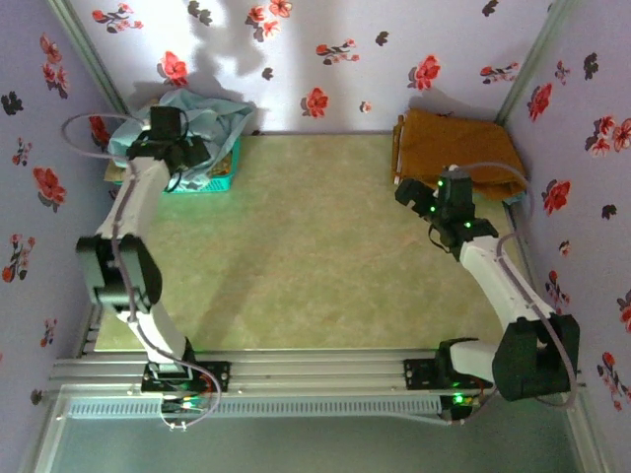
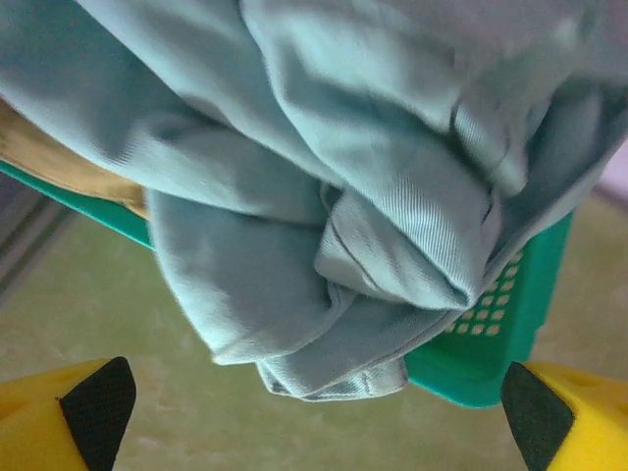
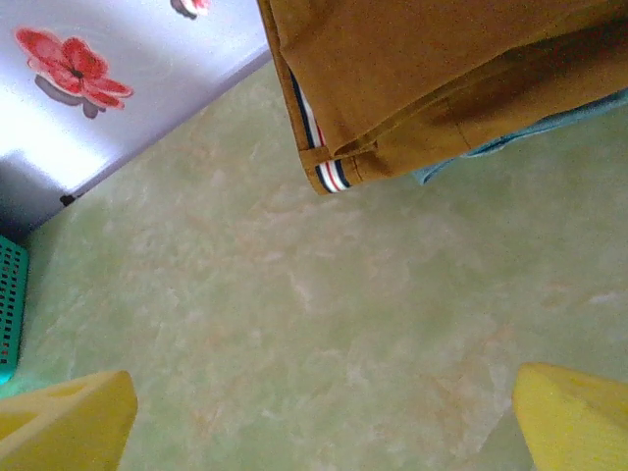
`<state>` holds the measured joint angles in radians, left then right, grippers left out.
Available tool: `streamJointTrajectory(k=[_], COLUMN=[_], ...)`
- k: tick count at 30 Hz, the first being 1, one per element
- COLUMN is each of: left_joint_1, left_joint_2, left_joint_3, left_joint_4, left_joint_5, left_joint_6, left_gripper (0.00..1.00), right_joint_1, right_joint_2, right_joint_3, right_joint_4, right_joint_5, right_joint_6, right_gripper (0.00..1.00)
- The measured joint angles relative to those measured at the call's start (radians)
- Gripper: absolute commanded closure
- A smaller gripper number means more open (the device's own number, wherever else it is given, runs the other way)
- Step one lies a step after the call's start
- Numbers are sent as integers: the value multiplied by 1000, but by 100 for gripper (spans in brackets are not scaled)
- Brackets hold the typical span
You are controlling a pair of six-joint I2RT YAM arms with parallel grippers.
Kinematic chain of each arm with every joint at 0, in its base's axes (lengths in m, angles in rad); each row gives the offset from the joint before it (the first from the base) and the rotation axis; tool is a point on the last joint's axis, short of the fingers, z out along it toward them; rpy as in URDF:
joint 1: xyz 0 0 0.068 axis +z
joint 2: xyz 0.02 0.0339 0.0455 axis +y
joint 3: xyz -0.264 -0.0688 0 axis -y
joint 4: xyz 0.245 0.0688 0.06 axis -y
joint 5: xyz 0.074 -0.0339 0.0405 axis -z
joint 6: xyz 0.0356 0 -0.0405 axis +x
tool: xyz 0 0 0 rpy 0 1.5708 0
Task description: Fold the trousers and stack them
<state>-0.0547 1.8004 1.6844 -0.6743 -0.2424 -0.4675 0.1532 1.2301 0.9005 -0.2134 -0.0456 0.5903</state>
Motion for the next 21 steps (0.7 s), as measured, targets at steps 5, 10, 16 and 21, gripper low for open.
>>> streamJointTrajectory(k=[5,10,16,21], left_joint_1=[-13,-14,-21,-34], left_joint_2=[175,302,306,227], left_joint_3=[111,210,220,192], left_joint_4=[-35,-45,-47,-38], left_joint_5=[-29,-37,-46,-64], left_joint_6=[60,129,200,236], left_gripper=[4,59,100,100], right_joint_1=[4,4,4,5], right_joint_2=[25,33,27,6], right_joint_3=[12,26,28,28], right_joint_4=[-2,-15,-24,-23], right_joint_5=[-23,-43,-52,-64], right_joint_6=[-6,-7,-6,-6], right_gripper=[1,1,1,1])
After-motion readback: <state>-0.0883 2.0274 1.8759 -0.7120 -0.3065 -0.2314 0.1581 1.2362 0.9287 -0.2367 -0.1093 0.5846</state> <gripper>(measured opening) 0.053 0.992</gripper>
